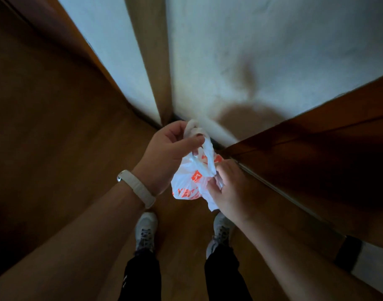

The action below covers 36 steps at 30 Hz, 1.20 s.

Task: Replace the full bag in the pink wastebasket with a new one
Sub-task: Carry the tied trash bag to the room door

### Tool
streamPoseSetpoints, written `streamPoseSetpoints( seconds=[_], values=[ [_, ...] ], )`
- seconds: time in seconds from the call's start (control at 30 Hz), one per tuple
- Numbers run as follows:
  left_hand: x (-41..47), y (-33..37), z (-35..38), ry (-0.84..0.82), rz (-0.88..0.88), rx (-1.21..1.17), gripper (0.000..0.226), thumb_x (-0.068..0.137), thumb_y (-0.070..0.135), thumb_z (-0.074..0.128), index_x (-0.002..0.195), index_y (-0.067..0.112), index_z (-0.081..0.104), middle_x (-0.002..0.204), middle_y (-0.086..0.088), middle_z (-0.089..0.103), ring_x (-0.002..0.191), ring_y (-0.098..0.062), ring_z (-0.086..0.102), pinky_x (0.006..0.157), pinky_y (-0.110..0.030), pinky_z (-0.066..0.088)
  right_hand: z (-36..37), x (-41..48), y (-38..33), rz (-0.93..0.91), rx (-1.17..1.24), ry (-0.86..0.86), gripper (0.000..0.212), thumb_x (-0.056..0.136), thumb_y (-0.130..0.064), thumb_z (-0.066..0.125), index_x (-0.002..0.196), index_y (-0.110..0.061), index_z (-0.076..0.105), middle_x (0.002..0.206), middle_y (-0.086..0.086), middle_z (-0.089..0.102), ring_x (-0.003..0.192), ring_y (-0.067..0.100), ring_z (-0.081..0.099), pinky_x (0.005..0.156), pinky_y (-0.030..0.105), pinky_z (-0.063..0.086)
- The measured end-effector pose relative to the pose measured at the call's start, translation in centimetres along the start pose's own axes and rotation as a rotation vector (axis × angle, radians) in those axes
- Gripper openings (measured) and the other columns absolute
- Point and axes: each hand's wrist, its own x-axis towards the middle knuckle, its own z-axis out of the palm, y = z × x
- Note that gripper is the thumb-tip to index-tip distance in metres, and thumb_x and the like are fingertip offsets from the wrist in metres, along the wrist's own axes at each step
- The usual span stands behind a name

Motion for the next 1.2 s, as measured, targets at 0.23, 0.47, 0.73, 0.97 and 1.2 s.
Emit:
streamPoseSetpoints(
  seconds=[0.23, 0.47, 0.73, 0.97, 1.2],
  values=[
    [6.8, -10.9, -1.7, -0.074, -0.047, -0.028, 0.005, 0.082, 0.008, 0.064, 0.081, 0.007, 0.059, 0.070, -0.006, 0.061, 0.067, -0.019, 0.058, 0.068, -0.031, 0.050, 10.4, 0.6, 8.7, -0.027, -0.056, -0.058, 0.019, 0.084, -0.023, 0.057, 0.095, -0.012, 0.047, 0.093, 0.009, 0.057, 0.083, 0.017, 0.055, 0.066, 0.017, 0.038],
    [11.7, -19.3, -5.0, -0.128, -0.098, 0.068, 0.007, 0.079, 0.005, 0.068, 0.082, 0.007, 0.061, 0.078, -0.011, 0.062, 0.078, -0.028, 0.058, 0.078, -0.039, 0.049, 19.1, 2.0, 14.3, 0.019, -0.120, -0.161, 0.026, 0.086, -0.017, 0.064, 0.108, -0.004, 0.058, 0.102, 0.015, 0.059, 0.083, 0.027, 0.060, 0.061, 0.024, 0.035],
    [16.9, -23.5, -8.8, -0.067, -0.147, 0.307, 0.007, 0.079, 0.021, 0.072, 0.084, 0.018, 0.069, 0.089, -0.013, 0.068, 0.093, -0.039, 0.063, 0.095, -0.061, 0.048, 25.9, 5.4, 17.7, -0.038, -0.186, -0.174, 0.026, 0.086, -0.020, 0.065, 0.108, -0.006, 0.059, 0.098, 0.012, 0.060, 0.077, 0.027, 0.062, 0.052, 0.031, 0.046],
    [19.5, -25.9, -11.5, 0.017, -0.207, 0.520, 0.016, 0.091, 0.024, 0.064, 0.107, 0.019, 0.066, 0.094, 0.003, 0.072, 0.079, -0.013, 0.068, 0.068, -0.025, 0.054, 27.3, 6.7, 19.2, 0.057, -0.270, -0.236, 0.033, 0.092, -0.034, 0.055, 0.118, -0.014, 0.053, 0.106, 0.008, 0.055, 0.090, 0.021, 0.059, 0.061, 0.029, 0.051],
    [18.5, -23.3, -11.0, 0.056, -0.204, 0.646, 0.057, 0.076, 0.041, 0.075, 0.125, 0.035, 0.045, 0.119, 0.008, 0.060, 0.107, -0.013, 0.061, 0.090, -0.041, 0.054, 21.3, 7.5, 16.9, 0.011, -0.255, -0.307, 0.042, 0.088, -0.032, 0.059, 0.127, -0.019, 0.049, 0.116, 0.006, 0.053, 0.099, 0.023, 0.055, 0.073, 0.039, 0.053]
  ],
)
